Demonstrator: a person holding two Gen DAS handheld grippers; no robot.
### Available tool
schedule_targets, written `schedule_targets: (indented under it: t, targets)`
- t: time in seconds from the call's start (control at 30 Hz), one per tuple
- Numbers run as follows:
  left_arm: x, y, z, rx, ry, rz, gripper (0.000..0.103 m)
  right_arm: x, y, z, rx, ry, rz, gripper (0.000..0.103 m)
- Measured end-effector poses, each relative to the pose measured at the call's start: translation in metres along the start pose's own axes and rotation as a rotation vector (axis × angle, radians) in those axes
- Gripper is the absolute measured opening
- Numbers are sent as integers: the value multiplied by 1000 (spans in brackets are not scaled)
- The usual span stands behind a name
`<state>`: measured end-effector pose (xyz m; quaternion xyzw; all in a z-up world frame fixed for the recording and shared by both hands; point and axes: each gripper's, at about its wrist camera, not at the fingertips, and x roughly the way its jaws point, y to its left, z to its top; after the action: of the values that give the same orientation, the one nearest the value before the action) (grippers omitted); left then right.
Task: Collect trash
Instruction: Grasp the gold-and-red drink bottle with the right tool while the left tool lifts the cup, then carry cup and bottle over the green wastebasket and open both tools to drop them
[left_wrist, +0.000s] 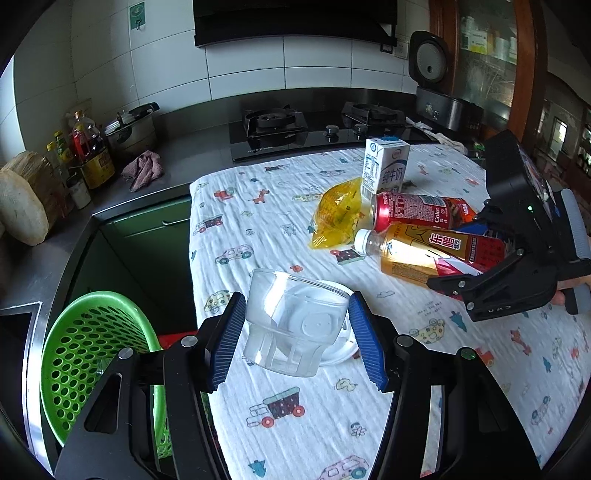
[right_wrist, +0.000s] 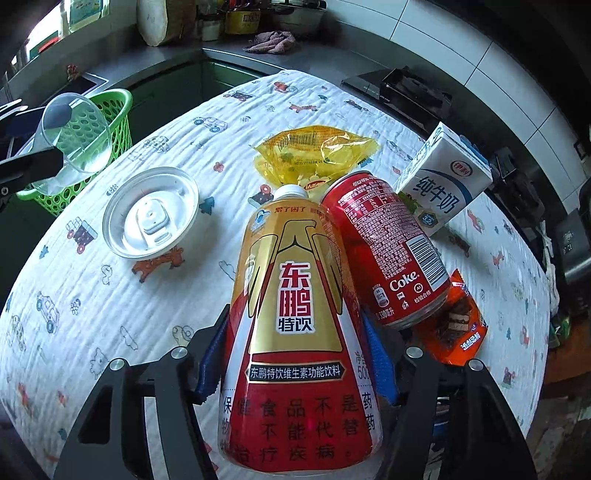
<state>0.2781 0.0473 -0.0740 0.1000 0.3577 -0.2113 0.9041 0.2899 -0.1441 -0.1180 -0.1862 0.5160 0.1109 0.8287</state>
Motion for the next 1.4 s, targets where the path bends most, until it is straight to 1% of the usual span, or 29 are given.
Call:
schedule_targets:
  t: [0.17, 0.2, 0.23, 0.3, 0.43, 0.57, 0.7, 0.8, 0.83, 0.9, 0.93, 1.03, 1.17, 1.27, 1.4]
  targets:
    - [-3, 5, 0, -10, -6, 4, 57, 14, 6, -4, -50, 74, 23, 64]
    - [-3, 6, 0, -11, -8, 4, 57, 16, 7, -4, -59, 80, 20, 66]
    - [-4, 6, 0, -11, -8, 4, 57, 18, 5, -3, -58, 87, 30, 72]
    - [-4, 6, -1, -13, -7, 5, 57, 20, 4, -1, -44, 100, 69, 78]
    - [-5, 7, -2, -17, -11, 6, 57, 21, 4, 5, -50, 104, 67, 79]
    - [-6, 8, -2, -17, -12, 9, 57, 22, 0, 12, -46, 108, 89, 79]
    - [-6, 8, -2, -19, -11, 9, 57, 27, -4, 20, -35, 115, 100, 79]
    - [-5, 8, -2, -21, -9, 9, 57, 35, -9, 26, 11, 129, 134, 79]
    - [-5, 8, -2, -22, -9, 8, 57, 39, -10, 26, 26, 139, 135, 75]
    - [-6, 8, -2, -21, -10, 12, 57, 43, -11, 26, 48, 157, 145, 64]
    - [-7, 9, -2, -22, -11, 16, 57, 44, -12, 25, 55, 159, 145, 63]
    - [-8, 15, -3, -31, -13, 25, 57, 39, -11, 21, 65, 149, 144, 63]
    - [-11, 27, -5, -51, -15, 44, 57, 22, -5, 16, 59, 103, 138, 63]
    - [-15, 38, -8, -66, -21, 68, 57, 2, -2, 17, 67, 56, 159, 63]
    - [-23, 63, -10, -119, -29, 113, 57, -24, 6, 29, 82, -20, 203, 63]
